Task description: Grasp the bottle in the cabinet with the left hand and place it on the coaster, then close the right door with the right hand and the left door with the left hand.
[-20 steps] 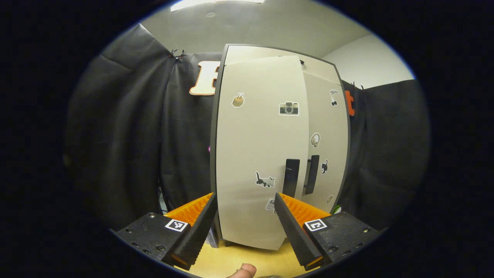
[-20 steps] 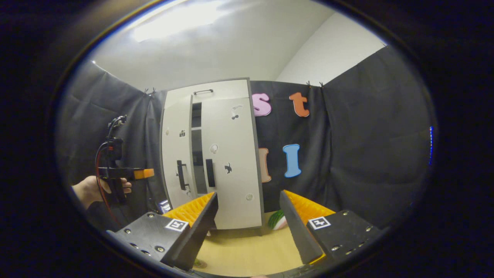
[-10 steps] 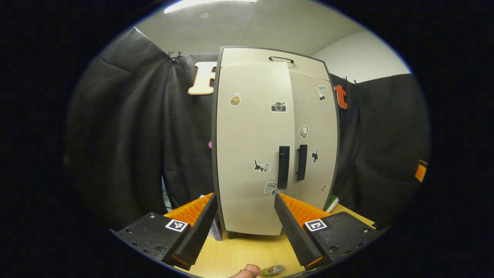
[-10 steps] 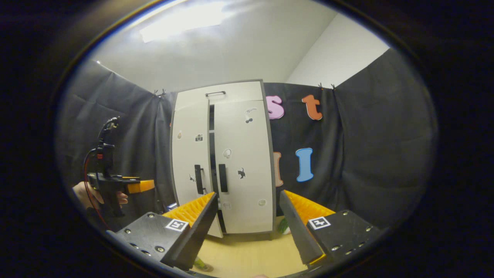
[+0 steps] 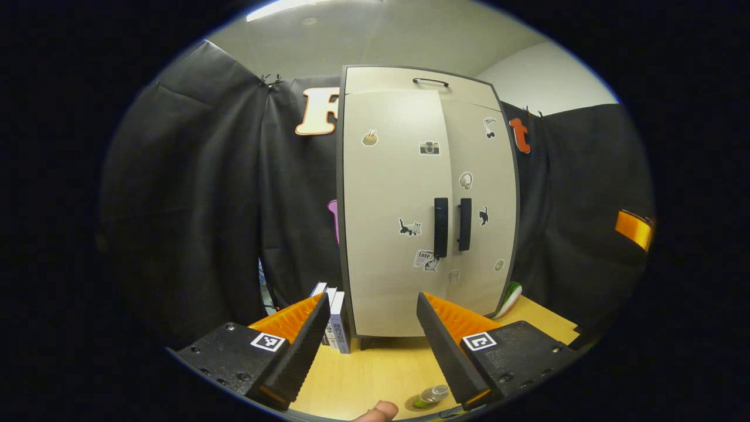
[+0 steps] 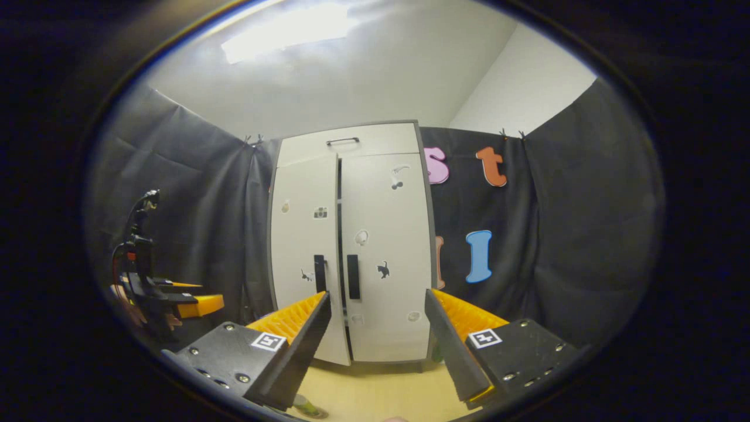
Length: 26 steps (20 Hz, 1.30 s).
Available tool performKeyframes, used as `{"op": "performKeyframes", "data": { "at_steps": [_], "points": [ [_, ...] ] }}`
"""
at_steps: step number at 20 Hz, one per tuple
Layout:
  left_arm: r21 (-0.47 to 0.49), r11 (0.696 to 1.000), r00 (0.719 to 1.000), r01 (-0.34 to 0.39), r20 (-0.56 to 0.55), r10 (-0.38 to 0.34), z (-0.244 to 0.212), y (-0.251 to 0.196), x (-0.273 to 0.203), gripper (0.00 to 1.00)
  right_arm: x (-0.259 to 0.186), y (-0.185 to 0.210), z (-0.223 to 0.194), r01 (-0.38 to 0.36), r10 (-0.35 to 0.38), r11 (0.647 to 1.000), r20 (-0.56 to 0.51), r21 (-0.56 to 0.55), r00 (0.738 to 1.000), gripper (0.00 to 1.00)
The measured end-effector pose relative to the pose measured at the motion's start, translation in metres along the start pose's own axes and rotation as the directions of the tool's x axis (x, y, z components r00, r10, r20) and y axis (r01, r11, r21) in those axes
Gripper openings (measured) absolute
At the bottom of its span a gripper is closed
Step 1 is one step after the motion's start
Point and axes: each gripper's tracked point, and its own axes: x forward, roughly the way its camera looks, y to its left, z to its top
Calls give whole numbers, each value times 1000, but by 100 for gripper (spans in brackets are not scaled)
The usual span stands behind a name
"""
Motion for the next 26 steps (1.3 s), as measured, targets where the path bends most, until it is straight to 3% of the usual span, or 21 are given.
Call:
{"op": "performKeyframes", "data": {
  "at_steps": [8,22,26],
  "points": [
    [-55,998,999,31,19,-30,10,-9,-10,94,20,23,-10,-30,30,999,-15,-41,999,97],
    [-31,995,995,92,31,-91,10,-16,-19,94,17,25,-1,-6,6,999,3,-49,1000,97],
    [-33,998,998,61,32,-60,5,-4,-22,92,12,28,5,-4,5,998,26,-56,1000,97]
  ]
}}
